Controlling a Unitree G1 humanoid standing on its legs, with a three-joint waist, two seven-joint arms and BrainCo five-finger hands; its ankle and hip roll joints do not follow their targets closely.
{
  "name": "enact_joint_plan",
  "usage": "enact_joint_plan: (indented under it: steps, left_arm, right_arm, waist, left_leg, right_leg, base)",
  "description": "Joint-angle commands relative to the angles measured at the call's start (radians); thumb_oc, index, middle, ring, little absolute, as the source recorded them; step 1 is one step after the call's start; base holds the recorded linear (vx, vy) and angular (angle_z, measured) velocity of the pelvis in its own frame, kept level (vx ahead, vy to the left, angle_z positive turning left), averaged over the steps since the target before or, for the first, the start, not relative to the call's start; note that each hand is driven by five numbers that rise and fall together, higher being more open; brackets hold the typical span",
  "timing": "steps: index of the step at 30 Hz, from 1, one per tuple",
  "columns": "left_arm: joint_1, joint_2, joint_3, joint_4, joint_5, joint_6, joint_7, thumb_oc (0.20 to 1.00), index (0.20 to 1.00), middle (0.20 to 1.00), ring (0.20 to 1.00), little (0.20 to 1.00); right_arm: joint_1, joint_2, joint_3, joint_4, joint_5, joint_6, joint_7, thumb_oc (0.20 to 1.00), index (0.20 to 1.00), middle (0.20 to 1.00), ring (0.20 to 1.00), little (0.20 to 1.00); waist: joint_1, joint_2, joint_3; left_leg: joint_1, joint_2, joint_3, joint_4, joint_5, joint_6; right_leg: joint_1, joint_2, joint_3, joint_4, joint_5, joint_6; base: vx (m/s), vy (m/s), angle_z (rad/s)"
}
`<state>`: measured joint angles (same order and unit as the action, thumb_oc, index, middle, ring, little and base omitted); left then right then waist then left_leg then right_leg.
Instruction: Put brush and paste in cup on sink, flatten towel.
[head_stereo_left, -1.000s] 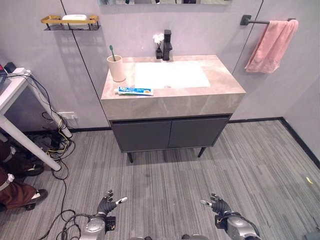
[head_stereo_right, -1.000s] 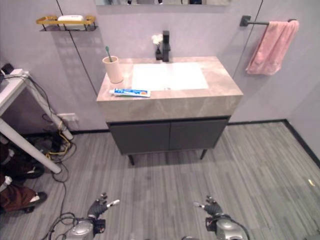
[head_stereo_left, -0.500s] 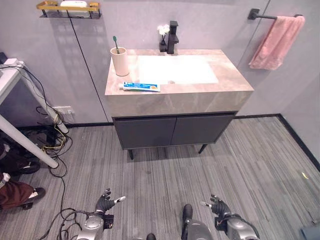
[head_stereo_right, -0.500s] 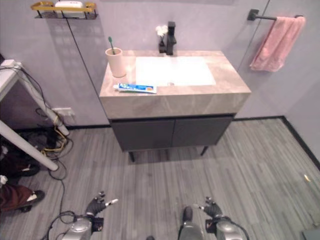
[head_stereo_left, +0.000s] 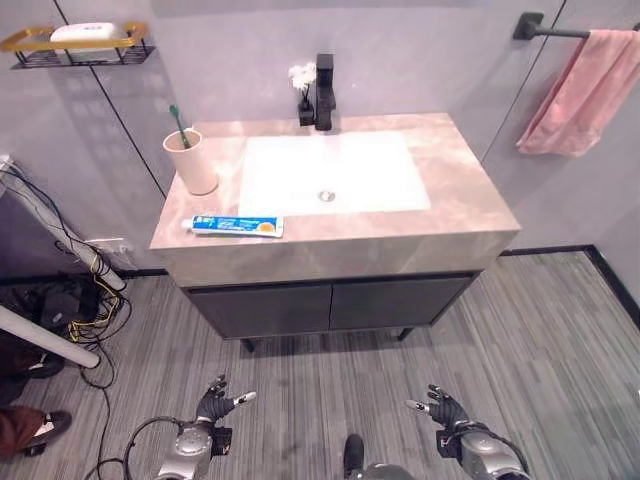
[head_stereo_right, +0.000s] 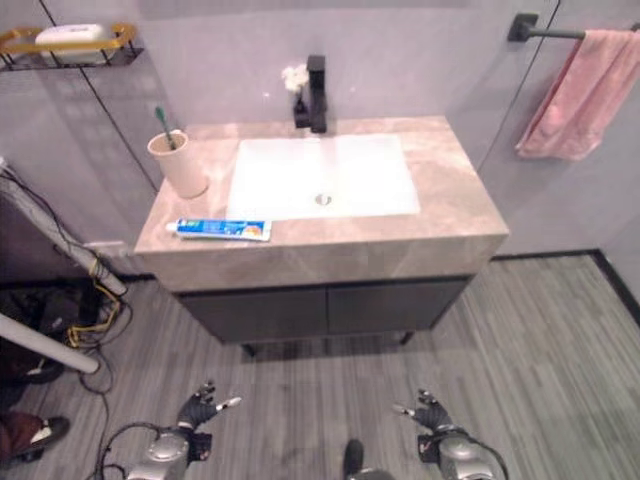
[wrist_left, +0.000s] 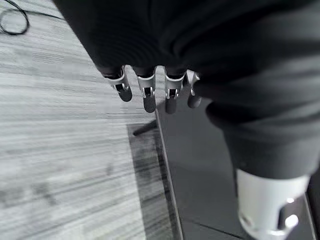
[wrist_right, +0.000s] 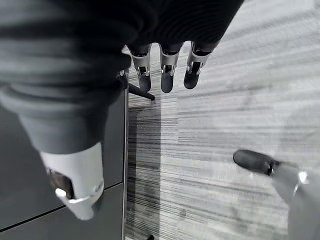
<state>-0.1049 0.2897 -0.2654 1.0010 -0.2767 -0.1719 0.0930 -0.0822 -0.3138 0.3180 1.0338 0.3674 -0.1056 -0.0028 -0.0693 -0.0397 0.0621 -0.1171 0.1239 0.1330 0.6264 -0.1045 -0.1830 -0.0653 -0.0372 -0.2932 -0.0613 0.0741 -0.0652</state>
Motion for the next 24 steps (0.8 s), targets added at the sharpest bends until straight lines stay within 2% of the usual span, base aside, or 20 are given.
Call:
enact_joint_plan:
  steps: [1, 2, 4, 5, 8, 9, 10, 15, 16, 17, 18, 19, 21, 22, 24]
  left_arm:
    - [-0.047, 0.021, -0.034, -0.054, -0.001, -0.033, 0.007, 1.0, 1.0, 1.0, 1.0, 1.0]
    - [-0.041, 0.021, -0.03, -0.036, 0.011, -0.035, 0.012, 1.0, 1.0, 1.0, 1.0, 1.0]
    - [-0.034, 0.019, -0.029, -0.032, 0.015, -0.033, 0.013, 1.0, 1.0, 1.0, 1.0, 1.0]
    - [-0.027, 0.018, -0.019, -0.016, 0.015, -0.034, 0.02, 1.0, 1.0, 1.0, 1.0, 1.0]
    - [-0.013, 0.008, -0.003, 0.023, 0.003, -0.034, 0.027, 1.0, 1.0, 1.0, 1.0, 1.0]
    - [-0.007, 0.007, 0.001, 0.031, 0.005, -0.034, 0.028, 1.0, 1.0, 1.0, 1.0, 1.0]
    - [-0.003, 0.008, 0.007, 0.045, 0.008, -0.036, 0.029, 1.0, 1.0, 1.0, 1.0, 1.0]
    - [-0.003, 0.008, 0.007, 0.045, 0.008, -0.036, 0.029, 1.0, 1.0, 1.0, 1.0, 1.0]
    - [-0.003, 0.008, 0.007, 0.045, 0.008, -0.036, 0.029, 1.0, 1.0, 1.0, 1.0, 1.0]
    - [0.004, 0.04, -0.023, 0.029, 0.041, -0.034, 0.006, 1.0, 1.0, 1.0, 1.0, 1.0]
    - [0.018, 0.059, -0.027, -0.008, 0.054, -0.036, 0.002, 1.0, 1.0, 1.0, 1.0, 1.0]
    - [0.018, 0.06, -0.027, -0.009, 0.054, -0.035, 0.002, 1.0, 1.0, 1.0, 1.0, 1.0]
    - [0.033, 0.08, -0.032, -0.048, 0.073, -0.035, 0.0, 1.0, 1.0, 1.0, 1.0, 1.0]
    - [0.048, 0.114, -0.044, -0.098, 0.116, -0.036, -0.001, 1.0, 1.0, 1.0, 1.0, 1.0]
    - [0.049, 0.115, -0.044, -0.099, 0.116, -0.036, -0.001, 1.0, 1.0, 1.0, 1.0, 1.0]
  right_arm:
    - [-0.024, -0.028, -0.016, -0.003, -0.019, -0.017, -0.031, 1.0, 1.0, 1.0, 1.0, 1.0]
    - [-0.022, -0.033, -0.018, -0.005, -0.024, -0.018, -0.033, 1.0, 1.0, 1.0, 1.0, 1.0]
    - [-0.021, -0.036, -0.015, -0.01, -0.031, -0.017, -0.032, 1.0, 1.0, 1.0, 1.0, 1.0]
    - [-0.021, -0.035, -0.005, -0.014, -0.043, -0.019, -0.03, 1.0, 1.0, 1.0, 1.0, 1.0]
    - [-0.019, -0.036, 0.013, -0.019, -0.071, -0.02, -0.027, 1.0, 1.0, 1.0, 1.0, 1.0]
    - [-0.018, -0.037, 0.017, -0.022, -0.072, -0.021, -0.022, 1.0, 1.0, 1.0, 1.0, 1.0]
    - [-0.015, -0.036, 0.017, -0.02, -0.071, -0.023, -0.015, 1.0, 1.0, 1.0, 1.0, 1.0]
    - [-0.015, -0.036, 0.017, -0.02, -0.071, -0.023, -0.015, 1.0, 1.0, 1.0, 1.0, 1.0]
    - [-0.015, -0.036, 0.017, -0.02, -0.071, -0.023, -0.015, 1.0, 1.0, 1.0, 1.0, 1.0]
    - [0.0, -0.015, -0.028, 0.035, -0.053, -0.012, -0.004, 1.0, 1.0, 1.0, 1.0, 1.0]
    - [0.003, -0.01, -0.038, 0.027, -0.049, -0.01, 0.006, 1.0, 1.0, 1.0, 1.0, 1.0]
    - [0.004, -0.01, -0.038, 0.027, -0.049, -0.01, 0.006, 1.0, 1.0, 1.0, 1.0, 1.0]
    - [0.001, -0.004, -0.04, 0.024, -0.057, -0.008, 0.006, 1.0, 1.0, 1.0, 1.0, 1.0]
    - [-0.01, -0.003, -0.038, 0.001, -0.055, -0.011, 0.009, 1.0, 1.0, 1.0, 1.0, 1.0]
    - [-0.009, -0.003, -0.038, 0.001, -0.055, -0.011, 0.009, 1.0, 1.0, 1.0, 1.0, 1.0]
  waist:
    - [0.014, -0.015, 0.081]
    - [0.015, -0.014, 0.069]
    - [0.021, -0.014, 0.068]
    - [0.027, -0.005, 0.068]
    - [0.045, 0.015, 0.066]
    - [0.05, 0.019, 0.065]
    - [0.062, 0.022, 0.065]
    - [0.062, 0.023, 0.063]
    - [0.062, 0.023, 0.063]
    - [0.054, 0.017, 0.044]
    - [0.056, 0.013, 0.04]
    - [0.057, 0.012, 0.039]
    - [0.067, 0.015, 0.04]
    - [0.064, 0.019, 0.058]
    - [0.066, 0.018, 0.056]
  left_leg:
    - [0.015, 0.033, 0.152, -0.244, 0.203, 0.062]
    - [-0.051, 0.05, 0.201, -0.388, 0.2, 0.063]
    - [-0.053, 0.055, 0.196, -0.41, 0.2, 0.065]
    - [-0.063, 0.064, 0.181, -0.509, 0.242, 0.055]
    - [-0.063, 0.132, 0.152, -0.632, 0.346, 0.023]
    - [-0.056, 0.144, 0.136, -0.656, 0.361, 0.019]
    - [-0.052, 0.142, 0.084, -0.665, 0.363, 0.018]
    - [-0.055, 0.143, 0.084, -0.665, 0.364, 0.018]
    - [-0.055, 0.143, 0.084, -0.665, 0.364, 0.018]
    - [-0.039, 0.079, 0.053, -0.528, 0.215, 0.062]
    - [-0.037, 0.046, 0.065, -0.502, 0.178, 0.084]
    - [-0.037, 0.045, 0.066, -0.501, 0.177, 0.085]
    - [-0.027, 0.011, 0.075, -0.503, 0.15, 0.113]
    - [-0.006, -0.004, 0.083, -0.518, 0.145, 0.13]
    - [-0.006, -0.004, 0.085, -0.519, 0.145, 0.13]
  right_leg:
    - [0.001, -0.046, 0.013, 0.025, 0.034, 0.149]
    - [0.023, -0.054, 0.013, 0.009, 0.019, 0.166]
    - [0.029, -0.056, 0.023, 0.015, 0.012, 0.167]
    - [0.041, -0.049, 0.032, 0.016, -0.008, 0.171]
    - [0.073, -0.045, 0.052, 0.03, -0.037, 0.175]
    - [0.084, -0.046, 0.064, 0.035, -0.045, 0.178]
    - [0.101, -0.051, 0.084, 0.043, -0.056, 0.184]
    - [0.099, -0.05, 0.084, 0.043, -0.055, 0.183]
    - [0.099, -0.05, 0.084, 0.043, -0.055, 0.183]
    - [0.141, -0.141, 0.119, 0.119, -0.076, 0.216]
    - [0.128, -0.174, 0.132, 0.147, -0.039, 0.236]
    - [0.127, -0.175, 0.133, 0.148, -0.039, 0.237]
    - [0.088, -0.209, 0.14, 0.219, 0.01, 0.252]
    - [0.027, -0.214, 0.156, 0.296, 0.085, 0.257]
    - [0.024, -0.214, 0.158, 0.298, 0.085, 0.257]
  base:
    - [0.32, 0.022, 0.56]
    - [0.31, 0.064, 0.46]
    - [0.22, 0.072, 0.17]
    - [0.21, 0.108, -0.25]
    - [0.29, 0.163, -0.22]
    - [0.34, 0.241, -0.48]
    - [0.25, 0.177, -0.66]
    - [0.03, 0.021, -0.46]
    - [0.4, 0.594, 0.16]
    - [0.48, 0.809, 0.02]
    - [0.48, 0.812, 0.05]
    - [0.11, 0.36, -0.06]
    - [0.05, 0.303, -0.58]
    - [0.02, 0.248, -0.45]
    - [0.01, 0.17, 0.11]
